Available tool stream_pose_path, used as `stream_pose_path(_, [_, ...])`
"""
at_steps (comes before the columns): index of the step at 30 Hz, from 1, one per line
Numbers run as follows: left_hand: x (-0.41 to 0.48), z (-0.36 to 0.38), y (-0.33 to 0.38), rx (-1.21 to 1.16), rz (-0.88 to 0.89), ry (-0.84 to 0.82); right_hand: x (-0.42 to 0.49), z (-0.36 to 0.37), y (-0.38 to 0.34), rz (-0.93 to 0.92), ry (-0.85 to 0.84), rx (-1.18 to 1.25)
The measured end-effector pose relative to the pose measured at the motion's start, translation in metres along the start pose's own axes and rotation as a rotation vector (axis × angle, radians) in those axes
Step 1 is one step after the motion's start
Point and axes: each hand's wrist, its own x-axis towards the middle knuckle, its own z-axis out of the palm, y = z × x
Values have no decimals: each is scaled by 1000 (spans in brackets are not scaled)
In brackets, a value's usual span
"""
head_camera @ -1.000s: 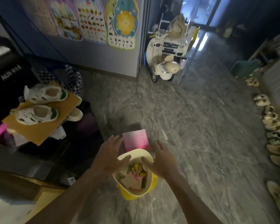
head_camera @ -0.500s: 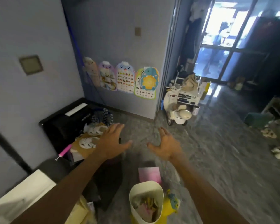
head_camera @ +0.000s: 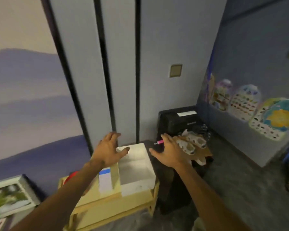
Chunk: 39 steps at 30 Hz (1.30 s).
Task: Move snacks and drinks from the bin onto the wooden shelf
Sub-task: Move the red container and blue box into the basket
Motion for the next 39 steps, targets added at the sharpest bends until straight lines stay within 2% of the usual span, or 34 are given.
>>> stream_pose_path(6, [-47,-42,-127,11,-267,63,37,102,-118,-160,-195,52])
stream_pose_path(13, [-62,-28,-255,12,-435,19,76,215,-184,-160,-331,-10])
stream_pose_path(19, [-54,35,-307,-23,-545,-152,94,310,-175,-142,-446,-33])
stream_pose_path(29, [-47,179,-366,-21,-675,-258,130,471,-115,-14,-545,-156])
stream_pose_path(34, [-48,202,-371,-48,-708,-207,122,502,-105,38,-526,-84])
stream_pose_path(39, [-40,197,-366,-68,-705,-175,124,499,-114,41,-529,-24])
